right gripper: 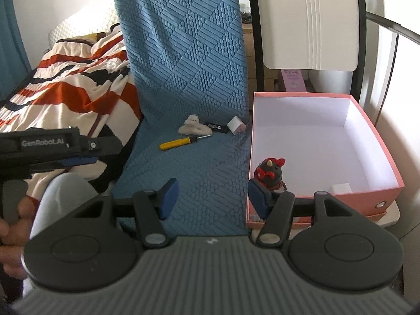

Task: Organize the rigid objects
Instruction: 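Withdraw both open grippers from the box back toward the chair, then reach the right gripper to the small white charger while the left gripper reaches the white plush toy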

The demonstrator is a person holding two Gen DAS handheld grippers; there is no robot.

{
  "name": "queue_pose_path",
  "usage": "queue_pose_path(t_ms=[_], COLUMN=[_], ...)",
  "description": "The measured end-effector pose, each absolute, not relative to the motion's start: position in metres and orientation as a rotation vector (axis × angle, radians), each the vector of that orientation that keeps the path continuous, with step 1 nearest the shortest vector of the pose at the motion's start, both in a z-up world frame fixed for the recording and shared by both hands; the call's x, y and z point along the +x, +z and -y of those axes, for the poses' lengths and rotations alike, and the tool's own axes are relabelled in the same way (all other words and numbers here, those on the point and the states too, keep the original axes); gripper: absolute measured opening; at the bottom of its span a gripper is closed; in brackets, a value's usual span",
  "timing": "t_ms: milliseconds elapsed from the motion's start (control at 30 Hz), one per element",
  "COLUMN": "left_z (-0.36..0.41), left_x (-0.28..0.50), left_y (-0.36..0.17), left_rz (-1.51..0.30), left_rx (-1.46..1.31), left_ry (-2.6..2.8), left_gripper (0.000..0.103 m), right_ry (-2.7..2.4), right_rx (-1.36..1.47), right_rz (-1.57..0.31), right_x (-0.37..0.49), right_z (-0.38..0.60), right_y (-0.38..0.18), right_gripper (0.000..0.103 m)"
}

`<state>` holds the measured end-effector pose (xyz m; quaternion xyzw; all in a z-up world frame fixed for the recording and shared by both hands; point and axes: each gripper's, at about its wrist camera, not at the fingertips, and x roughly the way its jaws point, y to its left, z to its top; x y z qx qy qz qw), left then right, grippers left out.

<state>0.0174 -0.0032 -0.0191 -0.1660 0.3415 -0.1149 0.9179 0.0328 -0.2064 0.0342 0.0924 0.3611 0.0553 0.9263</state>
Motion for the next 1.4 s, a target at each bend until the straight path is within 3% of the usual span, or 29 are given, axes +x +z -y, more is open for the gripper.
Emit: queue_pose_path(t_ms=[433,833,1400], left_z=[0.006,-0.028,-0.041], left_x=[0.086,0.148,0.242], left_y=[-0.054,-0.121,-0.143], left_rz=[-0.702,-0.683,-0.744], left_rx=[-0.277,-0.298,-0.285], left_ry=[-0.259,-0.192,-0.212], left_gripper=[0.065,0.065,0.068], right_ry=[0.088,0.081,0.075], right_rx=[0.193,0.162,0.061], right_rz=[-0.727,-0.751,-0.712], right_x=[0.067,0.117,0.201], right_z=[0.188,0.164,0.146], right_y=[0.001,-0.047,-0.077], right_gripper=[0.061,0.061,0.060])
